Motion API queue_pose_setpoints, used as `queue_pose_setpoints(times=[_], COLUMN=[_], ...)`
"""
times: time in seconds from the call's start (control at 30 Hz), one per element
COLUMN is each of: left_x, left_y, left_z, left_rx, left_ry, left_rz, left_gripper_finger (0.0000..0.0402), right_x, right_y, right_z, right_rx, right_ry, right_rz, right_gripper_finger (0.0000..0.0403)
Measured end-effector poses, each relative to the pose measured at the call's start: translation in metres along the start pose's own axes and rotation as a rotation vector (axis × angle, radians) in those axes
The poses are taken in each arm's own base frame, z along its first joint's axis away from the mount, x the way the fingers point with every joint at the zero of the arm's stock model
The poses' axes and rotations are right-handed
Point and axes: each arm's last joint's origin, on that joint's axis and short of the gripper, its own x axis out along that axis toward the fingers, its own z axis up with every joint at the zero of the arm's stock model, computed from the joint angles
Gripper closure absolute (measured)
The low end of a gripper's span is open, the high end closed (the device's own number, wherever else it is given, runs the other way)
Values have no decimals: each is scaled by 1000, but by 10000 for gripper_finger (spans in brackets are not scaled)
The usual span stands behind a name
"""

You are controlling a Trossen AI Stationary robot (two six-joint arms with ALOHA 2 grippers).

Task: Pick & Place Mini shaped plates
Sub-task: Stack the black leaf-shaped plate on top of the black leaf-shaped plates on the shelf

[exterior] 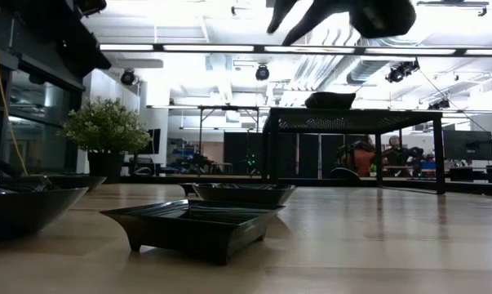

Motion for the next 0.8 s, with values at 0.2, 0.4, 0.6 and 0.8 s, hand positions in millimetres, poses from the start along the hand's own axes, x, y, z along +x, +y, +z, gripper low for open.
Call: queue_pose_setpoints(times=[0.2, 0.4, 0.6, 0.8], left_x=[-13, -28, -38, -40], left_y=[3, 7, 9, 10], left_z=[-7, -14, -19, -22], left_rx=[1, -3, -7, -7], left_ry=[18, 18, 5, 22], left_rz=[7, 9, 5, 12], left_gripper_finger=[206, 206, 206, 206], right_x=[29, 56, 78, 92], right_y=[-1, -7, -13, -19], right_z=[-5, -12, -16, -16], right_rx=[17, 92, 145, 178], right_ry=[29, 79, 130, 197], right_rz=[-34, -101, -151, -204], right_gripper_finger=[329, 329, 329, 329])
